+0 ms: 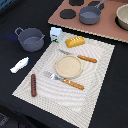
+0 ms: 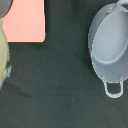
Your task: Interact with the objects in diverse but meaningful ways.
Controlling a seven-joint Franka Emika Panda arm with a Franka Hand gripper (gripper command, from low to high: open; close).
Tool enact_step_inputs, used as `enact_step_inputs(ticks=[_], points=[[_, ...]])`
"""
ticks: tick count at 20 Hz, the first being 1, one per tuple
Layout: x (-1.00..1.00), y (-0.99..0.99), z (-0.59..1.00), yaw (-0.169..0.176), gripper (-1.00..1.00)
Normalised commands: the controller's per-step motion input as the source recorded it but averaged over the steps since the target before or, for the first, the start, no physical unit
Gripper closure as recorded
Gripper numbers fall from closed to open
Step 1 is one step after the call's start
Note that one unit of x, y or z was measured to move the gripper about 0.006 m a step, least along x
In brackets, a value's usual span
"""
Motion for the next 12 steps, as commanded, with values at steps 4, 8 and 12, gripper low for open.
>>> enact_step_inputs(ticks=[4,8,12], points=[[0.20,-0.22,-0.16,0.000,-1.00],[0.24,-0.18,-0.32,-0.001,-1.00],[0.25,-0.08,-0.40,-0.045,-1.00]])
